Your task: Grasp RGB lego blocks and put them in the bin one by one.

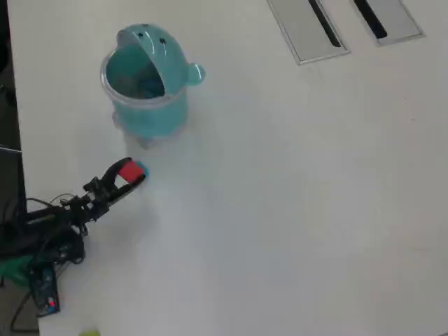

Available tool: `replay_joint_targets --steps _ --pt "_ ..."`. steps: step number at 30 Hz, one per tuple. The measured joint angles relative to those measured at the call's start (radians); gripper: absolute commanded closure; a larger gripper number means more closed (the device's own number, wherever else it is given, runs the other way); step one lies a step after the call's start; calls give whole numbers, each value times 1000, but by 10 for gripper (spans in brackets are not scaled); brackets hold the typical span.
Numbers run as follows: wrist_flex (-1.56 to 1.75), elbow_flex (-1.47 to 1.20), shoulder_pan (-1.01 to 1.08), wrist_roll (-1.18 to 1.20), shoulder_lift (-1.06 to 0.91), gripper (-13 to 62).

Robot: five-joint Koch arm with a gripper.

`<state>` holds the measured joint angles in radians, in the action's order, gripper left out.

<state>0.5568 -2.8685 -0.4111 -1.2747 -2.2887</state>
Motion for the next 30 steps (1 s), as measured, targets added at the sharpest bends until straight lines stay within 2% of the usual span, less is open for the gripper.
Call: replay_joint_targets --steps 6,11,18,23,25,30 --pt "-12 140 -115 2 -2 345" --pt "-14 146 -178 -20 -2 344" --pt "-360 333 -341 -133 -2 347" --pt "-410 420 -370 -187 0 347" --pt "-410 453 -373 -195 3 378" --pt "-416 509 -390 -201 43 402"
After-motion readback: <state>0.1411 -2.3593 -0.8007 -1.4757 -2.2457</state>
